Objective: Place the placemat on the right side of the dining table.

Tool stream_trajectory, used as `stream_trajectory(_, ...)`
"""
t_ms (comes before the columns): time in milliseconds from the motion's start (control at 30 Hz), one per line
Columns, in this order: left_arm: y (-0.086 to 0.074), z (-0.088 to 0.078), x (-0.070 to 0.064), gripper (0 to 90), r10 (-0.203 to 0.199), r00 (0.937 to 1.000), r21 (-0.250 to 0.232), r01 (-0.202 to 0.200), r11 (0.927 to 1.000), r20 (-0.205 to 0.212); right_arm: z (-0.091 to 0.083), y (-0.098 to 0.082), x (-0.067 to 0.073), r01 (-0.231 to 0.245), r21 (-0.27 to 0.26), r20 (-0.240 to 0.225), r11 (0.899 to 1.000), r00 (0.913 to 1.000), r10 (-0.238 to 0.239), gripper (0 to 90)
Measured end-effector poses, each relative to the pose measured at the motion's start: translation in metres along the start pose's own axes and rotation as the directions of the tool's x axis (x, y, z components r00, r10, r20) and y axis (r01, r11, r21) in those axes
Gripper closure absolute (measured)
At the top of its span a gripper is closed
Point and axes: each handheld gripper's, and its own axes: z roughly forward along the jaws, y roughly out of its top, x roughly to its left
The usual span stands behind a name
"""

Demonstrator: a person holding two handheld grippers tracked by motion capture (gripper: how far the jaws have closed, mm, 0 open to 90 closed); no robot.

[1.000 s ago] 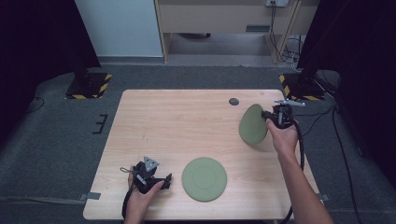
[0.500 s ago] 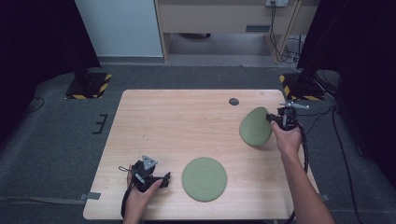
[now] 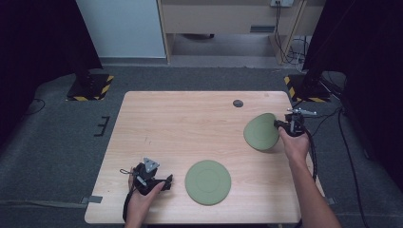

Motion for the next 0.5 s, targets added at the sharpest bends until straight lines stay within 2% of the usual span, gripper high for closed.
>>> stream_trajectory(500, 0.000, 0.000, 0.002, 2.6, -0.005, 1.0000, 0.000, 0.005, 1.0000, -0.003, 0.010, -0.014, -0.014, -0.015, 0.038, 0.026, 0.999, 0.9996, 0.014, 83.6)
